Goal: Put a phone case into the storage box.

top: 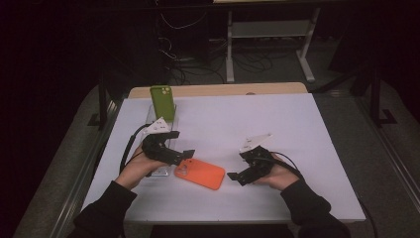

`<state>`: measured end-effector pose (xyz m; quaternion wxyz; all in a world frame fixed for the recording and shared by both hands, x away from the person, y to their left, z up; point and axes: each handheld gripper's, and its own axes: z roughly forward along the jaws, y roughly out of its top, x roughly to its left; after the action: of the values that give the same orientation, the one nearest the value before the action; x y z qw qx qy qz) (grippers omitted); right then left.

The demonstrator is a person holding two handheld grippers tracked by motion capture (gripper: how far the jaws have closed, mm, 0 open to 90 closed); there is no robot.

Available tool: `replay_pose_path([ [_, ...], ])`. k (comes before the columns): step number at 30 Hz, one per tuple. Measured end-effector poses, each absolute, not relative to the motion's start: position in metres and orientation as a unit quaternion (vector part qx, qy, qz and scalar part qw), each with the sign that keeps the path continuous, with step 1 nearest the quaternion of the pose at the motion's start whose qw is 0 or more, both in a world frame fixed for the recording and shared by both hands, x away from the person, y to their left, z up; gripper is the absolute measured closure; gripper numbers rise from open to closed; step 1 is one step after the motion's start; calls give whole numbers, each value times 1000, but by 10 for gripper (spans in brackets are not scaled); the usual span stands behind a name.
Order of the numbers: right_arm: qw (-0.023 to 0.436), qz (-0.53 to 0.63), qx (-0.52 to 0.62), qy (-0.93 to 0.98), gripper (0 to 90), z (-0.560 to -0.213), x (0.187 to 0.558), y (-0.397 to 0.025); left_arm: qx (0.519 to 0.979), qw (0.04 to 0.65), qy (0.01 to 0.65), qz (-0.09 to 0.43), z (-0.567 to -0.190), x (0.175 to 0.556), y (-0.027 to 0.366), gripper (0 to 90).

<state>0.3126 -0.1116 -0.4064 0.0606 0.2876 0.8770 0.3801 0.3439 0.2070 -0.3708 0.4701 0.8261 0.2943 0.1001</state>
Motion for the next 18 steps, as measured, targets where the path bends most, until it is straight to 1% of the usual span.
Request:
replay_pose_path([
  [4,75,404,307,858,92,-408,305,-136,826,470,295,100,-371,344,207,54],
  [9,100,422,311,846,74,-411,292,-165,826,469,296,98,-371,344,206,54],
  [12,98,420,316,845,62,-415,286,-178,826,470,296,98,-372,344,206,53],
  [15,96,416,321,846,55,-415,284,-181,826,470,295,98,-372,344,206,54],
  [18,90,415,312,850,45,-411,288,-175,826,470,294,99,-372,345,207,54],
])
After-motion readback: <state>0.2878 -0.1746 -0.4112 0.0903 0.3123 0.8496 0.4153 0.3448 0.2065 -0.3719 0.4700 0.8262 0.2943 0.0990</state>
